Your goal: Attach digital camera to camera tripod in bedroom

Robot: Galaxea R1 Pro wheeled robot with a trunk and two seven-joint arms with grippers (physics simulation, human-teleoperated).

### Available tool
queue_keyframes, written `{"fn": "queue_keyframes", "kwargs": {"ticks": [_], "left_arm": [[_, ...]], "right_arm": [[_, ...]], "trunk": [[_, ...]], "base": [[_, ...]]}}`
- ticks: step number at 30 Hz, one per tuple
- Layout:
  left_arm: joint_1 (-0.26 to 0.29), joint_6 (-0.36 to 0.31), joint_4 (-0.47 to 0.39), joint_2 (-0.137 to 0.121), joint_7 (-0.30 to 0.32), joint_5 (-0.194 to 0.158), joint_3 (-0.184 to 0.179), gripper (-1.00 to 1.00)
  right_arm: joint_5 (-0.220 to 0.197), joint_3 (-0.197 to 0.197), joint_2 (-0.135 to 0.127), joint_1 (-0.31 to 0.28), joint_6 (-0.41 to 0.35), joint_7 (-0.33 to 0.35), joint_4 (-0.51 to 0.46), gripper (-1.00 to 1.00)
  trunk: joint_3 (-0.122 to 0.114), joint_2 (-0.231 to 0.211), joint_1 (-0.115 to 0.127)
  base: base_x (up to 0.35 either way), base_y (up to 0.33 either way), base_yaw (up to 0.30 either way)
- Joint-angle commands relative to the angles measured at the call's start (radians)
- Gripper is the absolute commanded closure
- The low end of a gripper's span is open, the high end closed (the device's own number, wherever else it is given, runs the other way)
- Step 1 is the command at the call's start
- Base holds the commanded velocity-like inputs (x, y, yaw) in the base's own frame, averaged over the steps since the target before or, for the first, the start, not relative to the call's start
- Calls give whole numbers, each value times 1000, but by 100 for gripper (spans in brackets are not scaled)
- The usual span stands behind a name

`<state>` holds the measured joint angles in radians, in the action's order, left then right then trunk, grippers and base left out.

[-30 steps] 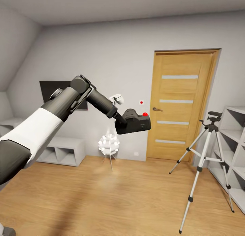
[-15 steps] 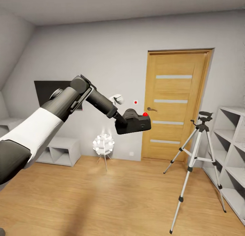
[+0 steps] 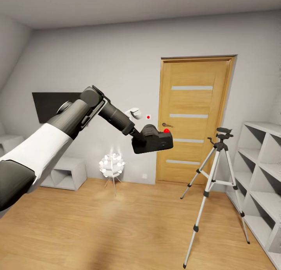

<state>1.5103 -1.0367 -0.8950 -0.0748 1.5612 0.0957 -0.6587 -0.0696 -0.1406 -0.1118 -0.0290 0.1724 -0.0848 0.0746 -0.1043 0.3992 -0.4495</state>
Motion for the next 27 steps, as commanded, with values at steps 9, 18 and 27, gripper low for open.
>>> {"fn": "queue_keyframes", "kwargs": {"ticks": [9,18,27], "left_arm": [[1,-10,-1,0,10,10,-1,100],[1,-10,-1,0,10,10,-1,100],[1,-10,-1,0,10,10,-1,100]], "right_arm": [[-7,-4,0,-2,9,2,5,-100],[-7,-3,0,-2,9,4,5,-100],[-7,-4,0,-2,9,43,5,-100]], "trunk": [[0,1,-1],[1,1,-1],[9,1,-1]], "base": [[107,-303,0],[171,-284,53],[205,-216,76]]}}
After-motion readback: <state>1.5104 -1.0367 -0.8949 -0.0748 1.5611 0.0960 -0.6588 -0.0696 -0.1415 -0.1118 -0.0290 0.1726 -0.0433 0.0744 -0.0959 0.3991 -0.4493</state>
